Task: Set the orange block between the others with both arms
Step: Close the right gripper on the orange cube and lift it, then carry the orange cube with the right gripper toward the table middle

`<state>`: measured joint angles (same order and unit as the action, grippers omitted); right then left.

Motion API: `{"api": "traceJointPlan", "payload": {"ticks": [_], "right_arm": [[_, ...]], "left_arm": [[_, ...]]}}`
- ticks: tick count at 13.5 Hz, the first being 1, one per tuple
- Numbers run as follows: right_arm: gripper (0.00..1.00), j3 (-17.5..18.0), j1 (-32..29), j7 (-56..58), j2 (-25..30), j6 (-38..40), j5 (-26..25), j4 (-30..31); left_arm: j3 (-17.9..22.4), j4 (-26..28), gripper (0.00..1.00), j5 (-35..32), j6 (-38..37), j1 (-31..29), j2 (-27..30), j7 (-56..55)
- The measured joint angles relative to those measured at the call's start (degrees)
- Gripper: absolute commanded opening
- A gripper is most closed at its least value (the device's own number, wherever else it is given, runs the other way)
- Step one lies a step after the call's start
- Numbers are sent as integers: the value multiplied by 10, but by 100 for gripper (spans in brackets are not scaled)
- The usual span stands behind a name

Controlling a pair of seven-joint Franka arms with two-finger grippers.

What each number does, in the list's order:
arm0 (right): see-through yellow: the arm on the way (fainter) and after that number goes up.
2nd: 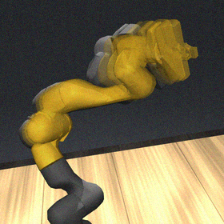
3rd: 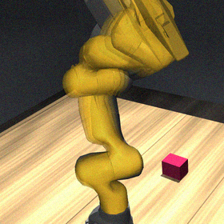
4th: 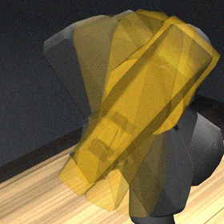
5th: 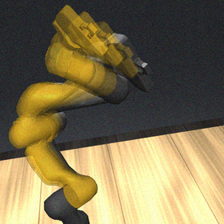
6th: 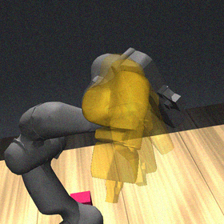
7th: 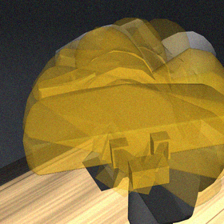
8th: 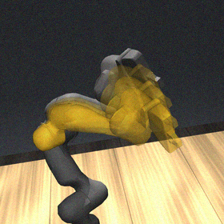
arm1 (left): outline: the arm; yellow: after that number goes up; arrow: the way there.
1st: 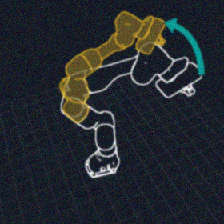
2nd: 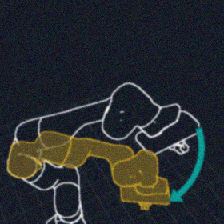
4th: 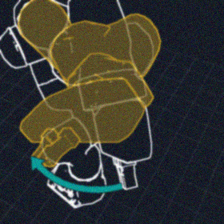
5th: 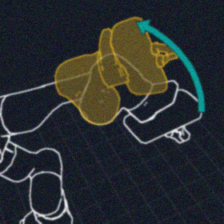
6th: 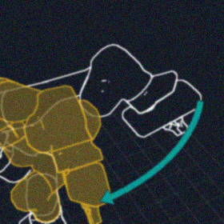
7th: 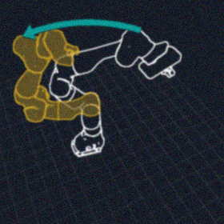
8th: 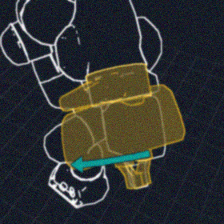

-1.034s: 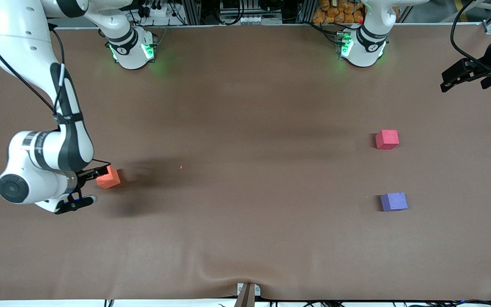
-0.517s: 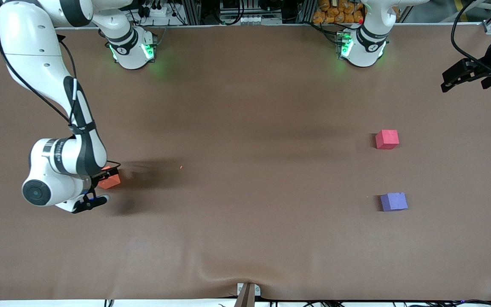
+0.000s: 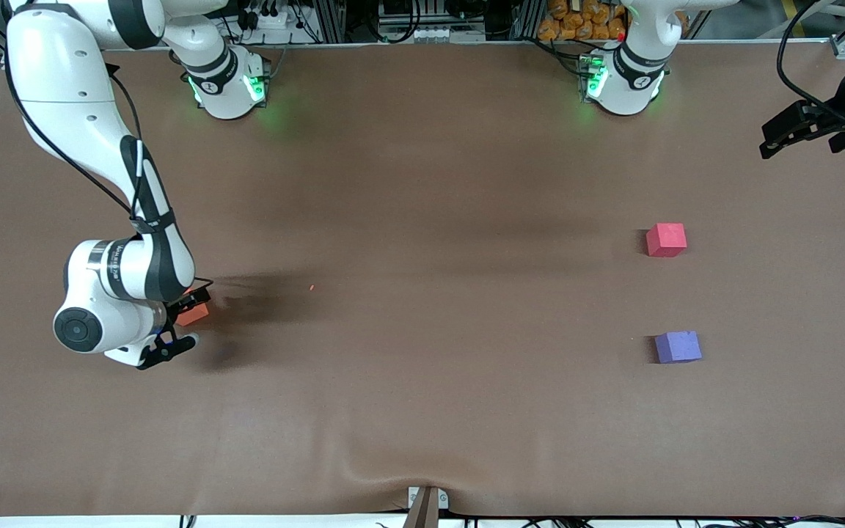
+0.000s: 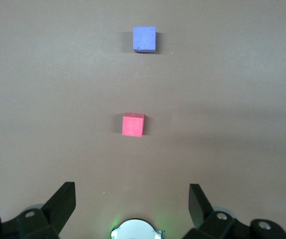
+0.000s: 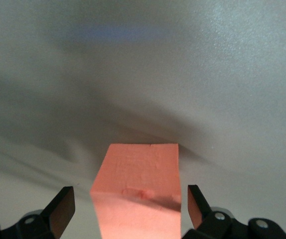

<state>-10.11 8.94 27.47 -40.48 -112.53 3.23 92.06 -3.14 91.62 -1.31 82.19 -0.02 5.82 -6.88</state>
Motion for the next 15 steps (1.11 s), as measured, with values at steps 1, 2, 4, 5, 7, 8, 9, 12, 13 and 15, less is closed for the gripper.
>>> {"api": "traceJointPlan", "payload": {"ticks": [1, 2, 4, 5, 7, 8, 9, 12, 13, 15], "right_arm": [[100, -1, 0, 11, -2, -9, 0, 4], [93, -1, -1, 17, -3, -14, 0, 6], [67, -2, -1, 23, -3, -15, 0, 6], [57, -2, -1, 24, -3, -15, 0, 6], [40, -2, -1, 25, -3, -15, 0, 6], [39, -2, -1, 25, -3, -15, 0, 4], [39, -2, -1, 25, -2, -16, 0, 1], [37, 1, 10, 24, 1, -19, 3, -33], [37, 2, 21, 20, 3, -18, 11, -50], [38, 3, 53, -27, 11, -3, 51, -73]], "left_arm": [[0, 0, 100, 0, 0, 0, 0, 0], [0, 0, 100, 0, 0, 0, 0, 0], [0, 0, 100, 0, 0, 0, 0, 0], [0, 0, 100, 0, 0, 0, 0, 0], [0, 0, 100, 0, 0, 0, 0, 0], [0, 0, 100, 0, 0, 0, 0, 0], [0, 0, 100, 0, 0, 0, 0, 0], [0, -1, 100, 0, 0, 0, 0, 0], [0, -1, 100, 0, 0, 0, 0, 0], [0, -1, 100, 0, 0, 0, 0, 0]]}}
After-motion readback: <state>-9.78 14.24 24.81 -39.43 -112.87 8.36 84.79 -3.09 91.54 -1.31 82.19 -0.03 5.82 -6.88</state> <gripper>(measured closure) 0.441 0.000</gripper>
